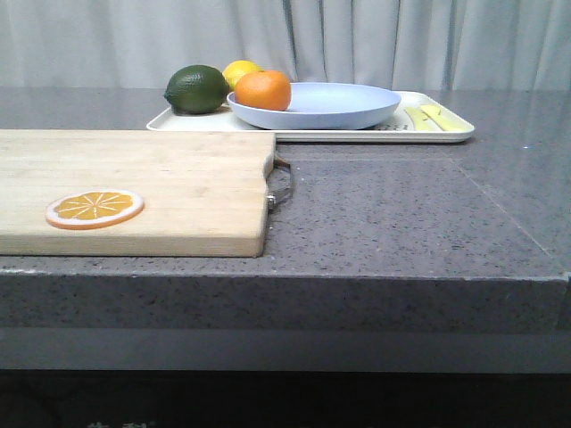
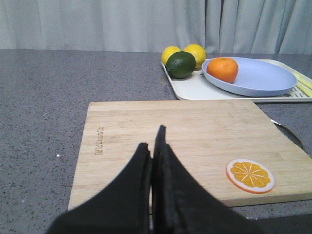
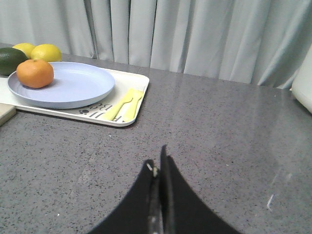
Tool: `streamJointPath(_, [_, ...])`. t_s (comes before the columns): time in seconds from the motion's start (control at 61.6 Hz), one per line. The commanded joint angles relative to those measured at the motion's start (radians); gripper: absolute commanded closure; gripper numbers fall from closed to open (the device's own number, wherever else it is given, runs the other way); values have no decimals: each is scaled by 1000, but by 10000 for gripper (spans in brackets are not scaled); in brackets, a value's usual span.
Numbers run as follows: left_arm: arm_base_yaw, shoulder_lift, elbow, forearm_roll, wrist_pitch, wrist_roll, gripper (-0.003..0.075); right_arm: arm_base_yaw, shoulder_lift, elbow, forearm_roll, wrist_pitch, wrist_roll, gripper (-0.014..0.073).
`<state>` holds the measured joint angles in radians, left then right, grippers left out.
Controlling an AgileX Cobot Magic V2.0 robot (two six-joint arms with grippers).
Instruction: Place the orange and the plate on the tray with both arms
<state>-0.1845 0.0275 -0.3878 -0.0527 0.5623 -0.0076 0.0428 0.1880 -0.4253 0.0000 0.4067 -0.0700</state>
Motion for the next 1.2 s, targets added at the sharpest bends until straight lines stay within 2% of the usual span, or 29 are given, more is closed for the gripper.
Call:
streamJointPath(0.0, [1, 12, -26, -10, -78, -9, 738, 0, 8, -22, -17, -90, -9, 706])
streamJointPath(0.925, [1, 12, -26, -10, -76, -9, 738, 0, 8, -22, -17, -90, -9, 706])
streamJointPath(1.039, [7, 2, 15, 4, -150, -9, 738, 0, 8, -22, -17, -90, -9, 706])
streamJointPath(1.185, [83, -58, 106, 1, -206, -9, 738, 0, 8, -22, -17, -89, -9, 706])
